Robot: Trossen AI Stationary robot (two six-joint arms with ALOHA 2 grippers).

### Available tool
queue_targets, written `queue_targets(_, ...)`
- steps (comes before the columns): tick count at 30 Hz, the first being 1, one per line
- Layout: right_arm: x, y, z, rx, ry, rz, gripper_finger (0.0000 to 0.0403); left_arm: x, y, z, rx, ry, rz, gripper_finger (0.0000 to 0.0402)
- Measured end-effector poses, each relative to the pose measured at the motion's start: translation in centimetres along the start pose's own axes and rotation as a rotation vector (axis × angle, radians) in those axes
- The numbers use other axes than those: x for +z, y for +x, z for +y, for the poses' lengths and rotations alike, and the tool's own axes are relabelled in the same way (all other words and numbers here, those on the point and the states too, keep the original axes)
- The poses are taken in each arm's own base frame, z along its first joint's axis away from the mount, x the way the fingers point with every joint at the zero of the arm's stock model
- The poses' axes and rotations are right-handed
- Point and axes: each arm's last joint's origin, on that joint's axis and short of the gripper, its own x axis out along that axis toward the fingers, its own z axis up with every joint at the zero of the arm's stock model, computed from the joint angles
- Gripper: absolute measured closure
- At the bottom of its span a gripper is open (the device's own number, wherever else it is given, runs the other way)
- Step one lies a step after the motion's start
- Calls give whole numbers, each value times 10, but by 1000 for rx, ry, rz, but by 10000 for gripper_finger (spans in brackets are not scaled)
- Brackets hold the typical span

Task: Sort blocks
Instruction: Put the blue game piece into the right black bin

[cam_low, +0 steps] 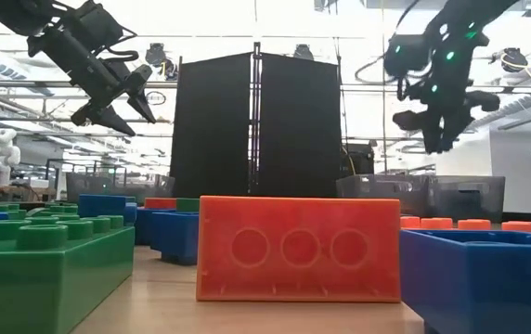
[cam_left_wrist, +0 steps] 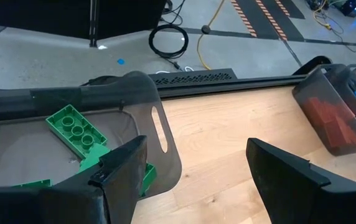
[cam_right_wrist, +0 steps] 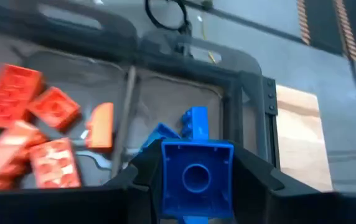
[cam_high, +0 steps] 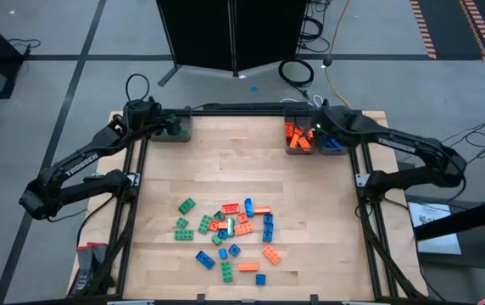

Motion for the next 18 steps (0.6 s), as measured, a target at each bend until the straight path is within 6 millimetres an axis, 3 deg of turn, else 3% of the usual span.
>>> queue_targets(5, 7, 28, 7, -51, -48, 56, 274, 0, 0, 0, 1, 1, 0, 125)
queue_targets(10, 13, 41, 9, 31, -57, 111, 134, 0, 0, 0, 2, 1, 4, 125)
queue_targets(14, 16, 38, 8, 115, -31, 124, 62, -1, 0, 0, 3, 2, 5, 125)
queue_targets(18, 22, 18, 11, 343, -125, 44, 58, -1, 0, 0, 3, 2, 6, 125)
